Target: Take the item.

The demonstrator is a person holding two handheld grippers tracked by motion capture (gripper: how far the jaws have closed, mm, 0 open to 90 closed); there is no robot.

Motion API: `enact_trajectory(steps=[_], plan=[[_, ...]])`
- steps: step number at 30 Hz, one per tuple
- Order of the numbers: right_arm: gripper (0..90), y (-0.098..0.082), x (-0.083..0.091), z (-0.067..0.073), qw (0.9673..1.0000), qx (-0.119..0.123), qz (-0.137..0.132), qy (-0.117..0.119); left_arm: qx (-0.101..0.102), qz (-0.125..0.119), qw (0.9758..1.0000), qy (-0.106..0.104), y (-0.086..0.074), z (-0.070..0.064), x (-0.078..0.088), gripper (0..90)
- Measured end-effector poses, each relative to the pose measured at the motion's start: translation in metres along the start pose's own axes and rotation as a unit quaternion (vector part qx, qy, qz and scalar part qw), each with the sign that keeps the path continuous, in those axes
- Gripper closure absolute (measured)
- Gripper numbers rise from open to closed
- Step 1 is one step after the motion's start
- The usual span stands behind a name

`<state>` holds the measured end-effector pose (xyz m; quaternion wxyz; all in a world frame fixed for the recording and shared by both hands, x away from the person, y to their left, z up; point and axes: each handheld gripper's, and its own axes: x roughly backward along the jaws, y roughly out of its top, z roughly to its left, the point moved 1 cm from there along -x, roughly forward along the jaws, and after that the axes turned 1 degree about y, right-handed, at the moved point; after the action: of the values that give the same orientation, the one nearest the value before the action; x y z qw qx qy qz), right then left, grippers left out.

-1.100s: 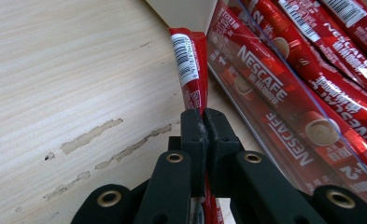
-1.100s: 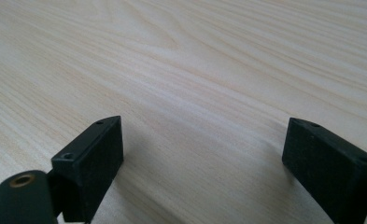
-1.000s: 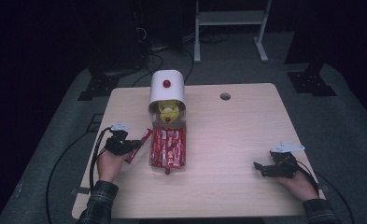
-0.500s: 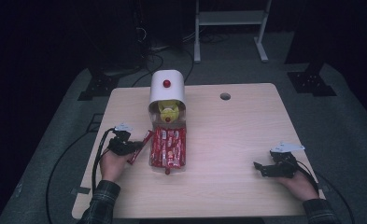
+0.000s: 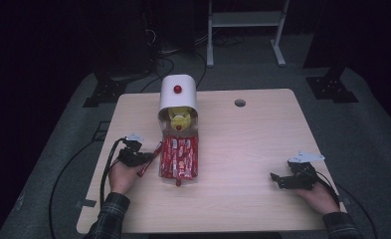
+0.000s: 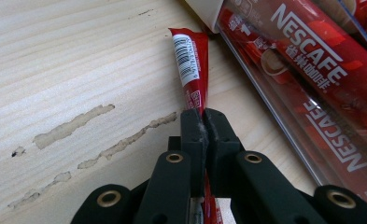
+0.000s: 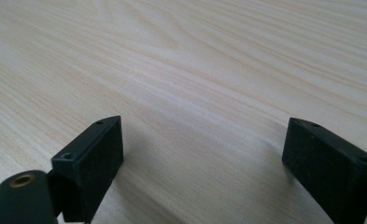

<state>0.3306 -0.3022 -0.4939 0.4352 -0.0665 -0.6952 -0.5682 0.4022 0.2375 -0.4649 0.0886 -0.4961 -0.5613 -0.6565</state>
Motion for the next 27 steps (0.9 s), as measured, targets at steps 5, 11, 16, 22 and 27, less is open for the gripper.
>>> enact_trajectory(steps=[5,11,16,22,27], plan=[[11.4,0.0,0.0,0.0,1.0,0.0,0.0,0.0,0.002,0.0,1.0,0.001,-0.001,0.001,-0.001,84.4],[11.4,0.0,0.0,0.0,1.0,0.0,0.0,0.0,-0.006,0.0,0.9999,0.015,-0.001,0.001,-0.001,70.7],[11.4,0.0,0.0,0.0,1.0,0.0,0.0,0.0,-0.007,-0.001,0.9997,0.023,-0.003,0.002,-0.002,49.4],[11.4,0.0,0.0,0.0,1.0,0.0,0.0,0.001,-0.007,-0.013,0.9994,0.032,-0.004,0.006,0.004,28.2],[11.4,0.0,0.0,0.0,1.0,0.0,0.0,0.001,-0.017,-0.014,0.999,0.038,-0.005,0.005,0.008,15.6]])
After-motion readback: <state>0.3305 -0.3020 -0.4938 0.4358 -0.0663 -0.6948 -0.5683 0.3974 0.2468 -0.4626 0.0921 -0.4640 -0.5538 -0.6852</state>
